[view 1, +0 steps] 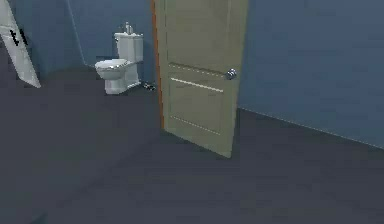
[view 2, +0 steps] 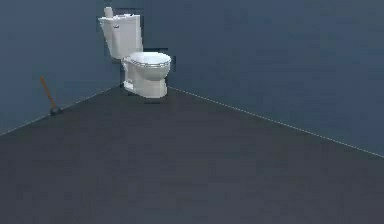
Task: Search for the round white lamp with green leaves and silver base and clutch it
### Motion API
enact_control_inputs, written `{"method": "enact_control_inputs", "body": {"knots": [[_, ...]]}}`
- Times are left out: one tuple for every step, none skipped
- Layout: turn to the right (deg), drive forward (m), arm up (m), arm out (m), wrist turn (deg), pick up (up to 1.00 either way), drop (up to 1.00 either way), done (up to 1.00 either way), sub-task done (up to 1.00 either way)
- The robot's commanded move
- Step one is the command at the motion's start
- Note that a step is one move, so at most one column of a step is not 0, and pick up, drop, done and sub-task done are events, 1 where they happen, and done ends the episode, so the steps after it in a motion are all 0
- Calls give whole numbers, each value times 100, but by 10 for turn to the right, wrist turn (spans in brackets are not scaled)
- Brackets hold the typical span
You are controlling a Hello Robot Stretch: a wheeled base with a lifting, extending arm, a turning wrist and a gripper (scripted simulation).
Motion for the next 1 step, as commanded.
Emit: {"method": "enact_control_inputs", "body": {"knots": [[0,85,0,0,0,0,0,0,0]]}}
